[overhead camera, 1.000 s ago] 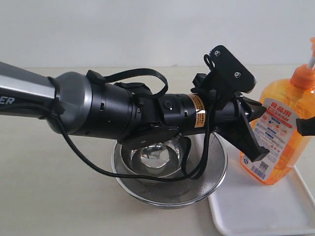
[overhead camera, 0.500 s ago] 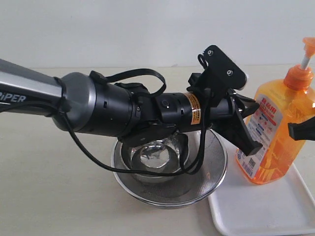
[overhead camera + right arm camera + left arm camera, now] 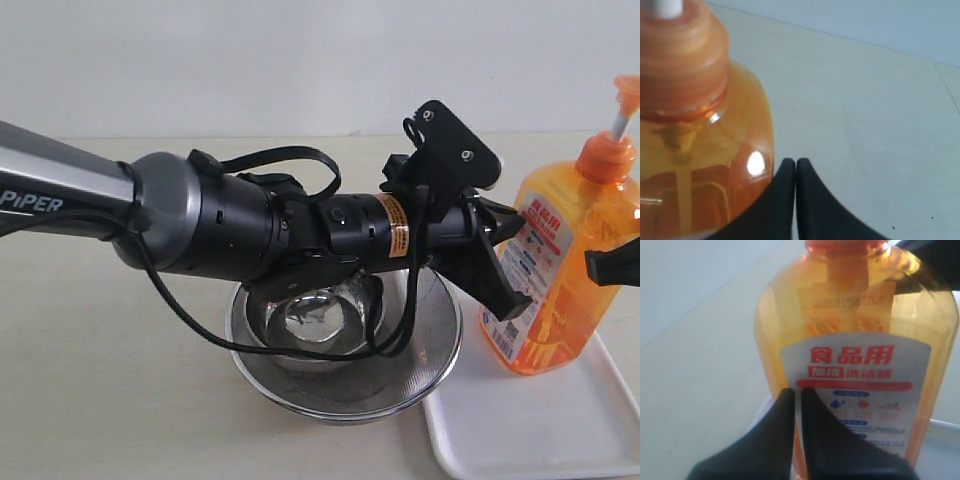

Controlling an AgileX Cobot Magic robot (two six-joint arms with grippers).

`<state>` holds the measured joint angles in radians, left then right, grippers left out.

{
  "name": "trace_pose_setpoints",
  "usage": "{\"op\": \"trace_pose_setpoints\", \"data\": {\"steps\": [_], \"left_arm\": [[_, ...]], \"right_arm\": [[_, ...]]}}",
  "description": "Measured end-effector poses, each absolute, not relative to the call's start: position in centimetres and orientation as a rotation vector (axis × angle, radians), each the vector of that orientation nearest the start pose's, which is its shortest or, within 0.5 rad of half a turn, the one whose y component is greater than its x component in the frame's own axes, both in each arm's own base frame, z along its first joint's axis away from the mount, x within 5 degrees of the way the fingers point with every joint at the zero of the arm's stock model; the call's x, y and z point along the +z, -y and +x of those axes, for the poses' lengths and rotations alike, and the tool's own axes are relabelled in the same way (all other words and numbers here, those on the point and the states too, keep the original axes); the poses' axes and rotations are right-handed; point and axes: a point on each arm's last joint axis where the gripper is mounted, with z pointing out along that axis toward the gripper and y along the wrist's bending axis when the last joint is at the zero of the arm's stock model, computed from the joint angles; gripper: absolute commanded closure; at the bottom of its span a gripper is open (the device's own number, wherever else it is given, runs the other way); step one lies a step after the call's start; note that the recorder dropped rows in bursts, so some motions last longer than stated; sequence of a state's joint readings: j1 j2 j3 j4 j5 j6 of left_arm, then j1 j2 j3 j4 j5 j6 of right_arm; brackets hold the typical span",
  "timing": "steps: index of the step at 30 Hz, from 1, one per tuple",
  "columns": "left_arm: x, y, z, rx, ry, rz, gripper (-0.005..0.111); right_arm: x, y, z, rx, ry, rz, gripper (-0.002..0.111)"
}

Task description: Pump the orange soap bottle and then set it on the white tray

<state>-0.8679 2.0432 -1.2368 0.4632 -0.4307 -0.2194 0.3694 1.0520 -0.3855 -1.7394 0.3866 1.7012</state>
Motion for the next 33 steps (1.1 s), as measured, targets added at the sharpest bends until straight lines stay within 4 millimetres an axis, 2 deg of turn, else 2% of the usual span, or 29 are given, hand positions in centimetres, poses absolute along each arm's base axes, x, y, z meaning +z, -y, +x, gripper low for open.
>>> {"op": "trace_pose_setpoints", "data": {"steps": [7, 15, 21, 26, 33], "left_arm": [[18.8, 35.8, 28.3, -0.619, -1.582, 1.089, 0.102], [18.8, 35.8, 28.4, -0.611, -1.592, 1.09, 0.102], [18.6, 35.0, 28.5, -0.518, -1.701, 1.121, 0.102], [21.5, 34.0, 28.0, -0.477, -1.709, 1.105, 0.102], [25.3, 31.2, 25.7, -0.484, -1.66, 1.075, 0.102]], "right_arm": [[22.7, -3.8, 18.8, -0.188, -2.041, -0.207, 0.108], [22.7, -3.8, 18.8, -0.186, -2.041, -0.208, 0.108], [23.3, -2.8, 18.6, -0.29, -2.011, -0.145, 0.108], [24.6, -1.4, 16.7, -0.315, -2.01, -0.022, 0.108], [26.9, -0.4, 12.6, -0.171, -1.959, 0.032, 0.108]]}}
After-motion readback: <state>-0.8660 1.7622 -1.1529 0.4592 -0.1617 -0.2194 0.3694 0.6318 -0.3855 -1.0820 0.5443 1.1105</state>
